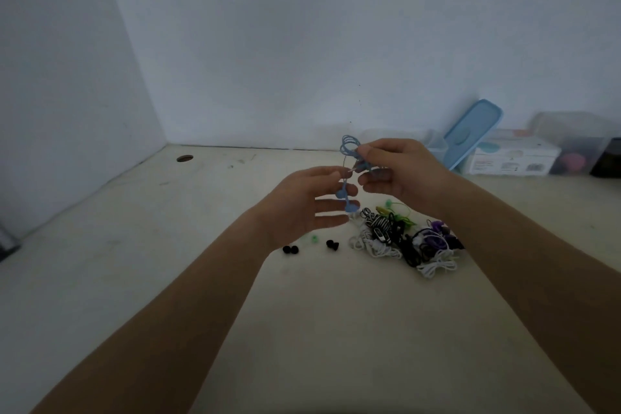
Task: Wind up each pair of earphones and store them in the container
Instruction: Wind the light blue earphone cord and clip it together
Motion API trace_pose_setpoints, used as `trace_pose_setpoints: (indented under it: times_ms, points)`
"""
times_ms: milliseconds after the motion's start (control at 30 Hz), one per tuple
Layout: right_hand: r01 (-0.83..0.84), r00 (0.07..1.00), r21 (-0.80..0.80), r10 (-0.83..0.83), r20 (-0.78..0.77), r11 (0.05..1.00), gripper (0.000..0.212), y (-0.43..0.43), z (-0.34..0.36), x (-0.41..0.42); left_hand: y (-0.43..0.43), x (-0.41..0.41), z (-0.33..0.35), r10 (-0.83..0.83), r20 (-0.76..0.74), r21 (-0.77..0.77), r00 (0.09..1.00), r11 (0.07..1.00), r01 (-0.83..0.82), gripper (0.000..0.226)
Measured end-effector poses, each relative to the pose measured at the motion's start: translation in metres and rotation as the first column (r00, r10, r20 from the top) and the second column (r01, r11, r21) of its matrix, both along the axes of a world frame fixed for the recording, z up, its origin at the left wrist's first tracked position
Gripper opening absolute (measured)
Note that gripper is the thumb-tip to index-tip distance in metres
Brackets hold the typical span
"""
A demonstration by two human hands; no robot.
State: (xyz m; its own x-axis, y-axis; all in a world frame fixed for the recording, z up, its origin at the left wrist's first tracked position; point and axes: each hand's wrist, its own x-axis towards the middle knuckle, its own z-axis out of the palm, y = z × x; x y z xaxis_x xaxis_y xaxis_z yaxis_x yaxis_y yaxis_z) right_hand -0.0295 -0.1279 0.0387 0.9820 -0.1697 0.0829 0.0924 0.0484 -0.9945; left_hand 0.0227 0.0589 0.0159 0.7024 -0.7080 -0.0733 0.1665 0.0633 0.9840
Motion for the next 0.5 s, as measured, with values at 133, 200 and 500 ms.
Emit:
trace_pose_setpoints:
  times_ms: [133, 200, 500]
  points:
    - [-0.043, 0.994, -0.061, 0.037, -0.103, 0.997, 0.009, -0.003, -0.005, -0.021, 0.01, -0.014, -0.003, 0.048, -0.066, -0.038, 0.997, 0.998, -0.05, 0.021]
    - [-0.07, 0.984, -0.16, 0.042, -0.171, 0.985, 0.016, -0.005, -0.009, -0.031, 0.015, -0.018, -0.005, 0.074, -0.06, -0.017, 0.995, 0.997, -0.076, 0.021]
    - [-0.287, 0.951, -0.605, 0.145, -0.273, 0.742, 0.022, 0.005, -0.027, -0.067, 0.022, -0.044, -0.024, 0.058, -0.065, 0.134, 0.996, 0.99, -0.049, 0.016]
